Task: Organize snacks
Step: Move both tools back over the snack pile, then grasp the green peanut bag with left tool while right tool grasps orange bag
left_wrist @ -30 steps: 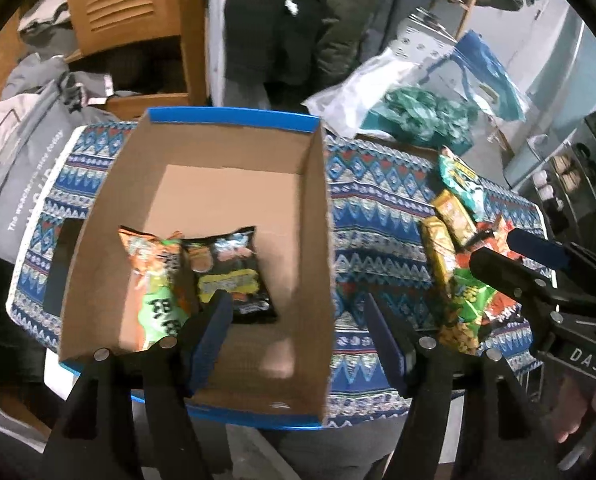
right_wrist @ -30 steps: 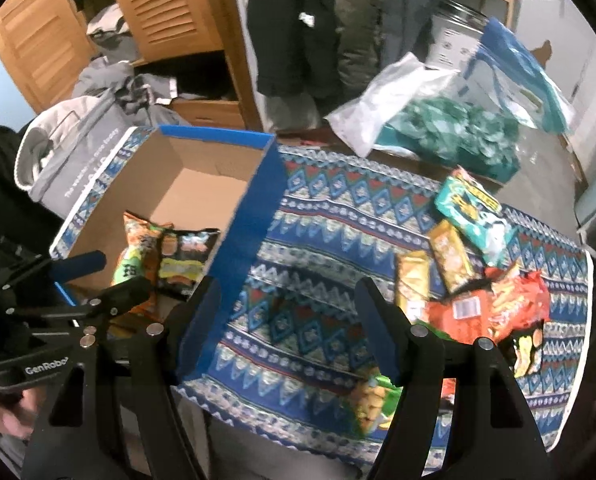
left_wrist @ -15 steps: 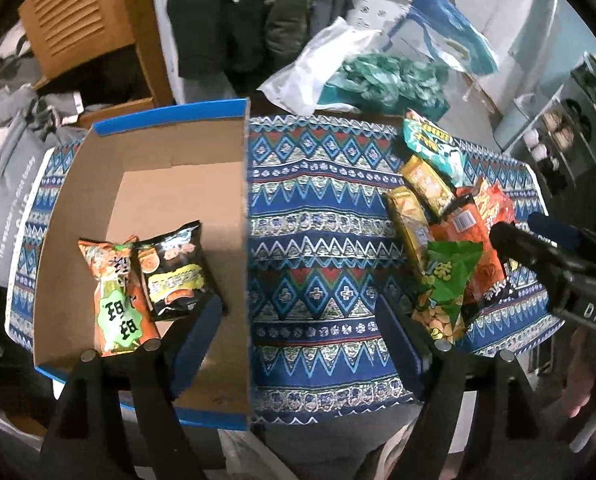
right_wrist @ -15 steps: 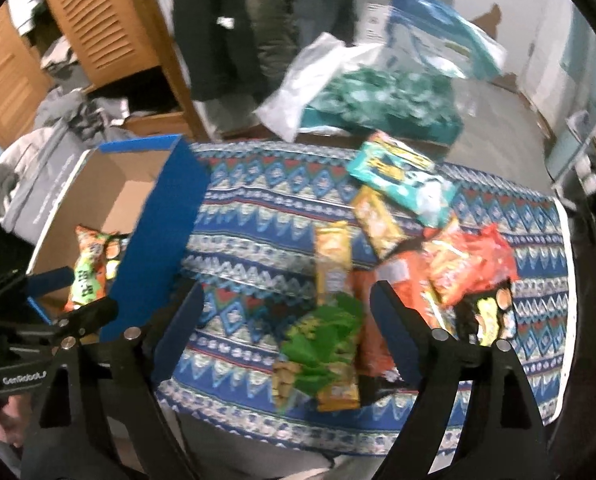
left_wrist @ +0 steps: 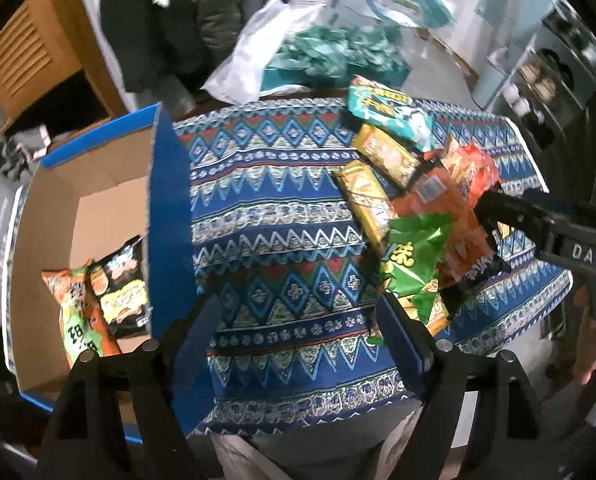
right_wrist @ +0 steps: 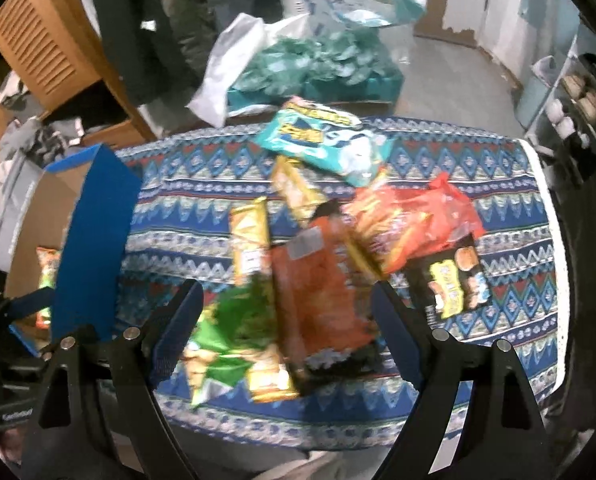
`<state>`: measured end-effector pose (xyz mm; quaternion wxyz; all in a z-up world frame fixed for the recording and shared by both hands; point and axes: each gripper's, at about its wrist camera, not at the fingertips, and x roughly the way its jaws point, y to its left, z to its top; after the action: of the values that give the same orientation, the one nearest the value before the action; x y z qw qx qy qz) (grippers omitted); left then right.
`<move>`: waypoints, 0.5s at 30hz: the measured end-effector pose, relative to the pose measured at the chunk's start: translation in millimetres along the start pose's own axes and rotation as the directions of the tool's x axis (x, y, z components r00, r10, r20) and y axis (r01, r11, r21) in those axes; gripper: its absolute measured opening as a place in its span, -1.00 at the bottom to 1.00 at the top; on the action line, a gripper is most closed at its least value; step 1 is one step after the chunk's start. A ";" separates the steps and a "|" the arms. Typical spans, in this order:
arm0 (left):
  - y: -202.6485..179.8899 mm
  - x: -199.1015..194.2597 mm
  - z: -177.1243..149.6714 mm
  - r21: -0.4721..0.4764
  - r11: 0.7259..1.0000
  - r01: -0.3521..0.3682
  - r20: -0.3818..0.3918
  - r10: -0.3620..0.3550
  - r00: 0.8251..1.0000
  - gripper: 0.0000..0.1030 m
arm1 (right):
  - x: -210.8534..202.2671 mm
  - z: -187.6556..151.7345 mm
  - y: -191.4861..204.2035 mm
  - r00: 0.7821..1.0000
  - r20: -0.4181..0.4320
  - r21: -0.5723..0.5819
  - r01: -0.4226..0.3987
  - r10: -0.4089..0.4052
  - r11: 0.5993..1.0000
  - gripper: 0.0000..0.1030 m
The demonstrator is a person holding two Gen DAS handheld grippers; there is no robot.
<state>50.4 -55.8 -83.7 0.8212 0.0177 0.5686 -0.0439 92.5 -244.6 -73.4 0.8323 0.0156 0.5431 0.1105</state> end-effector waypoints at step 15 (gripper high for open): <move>-37.5 45.5 4.3 0.008 0.997 0.079 -0.127 -0.078 0.989 0.58 | 37.4 -5.5 -41.6 0.998 -0.069 0.050 -0.011 0.014 0.999 0.64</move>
<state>66.9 -95.8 -124.0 0.7809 0.0035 0.6197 -0.0788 108.9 -278.1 -115.4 0.8116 0.0356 0.5739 0.1028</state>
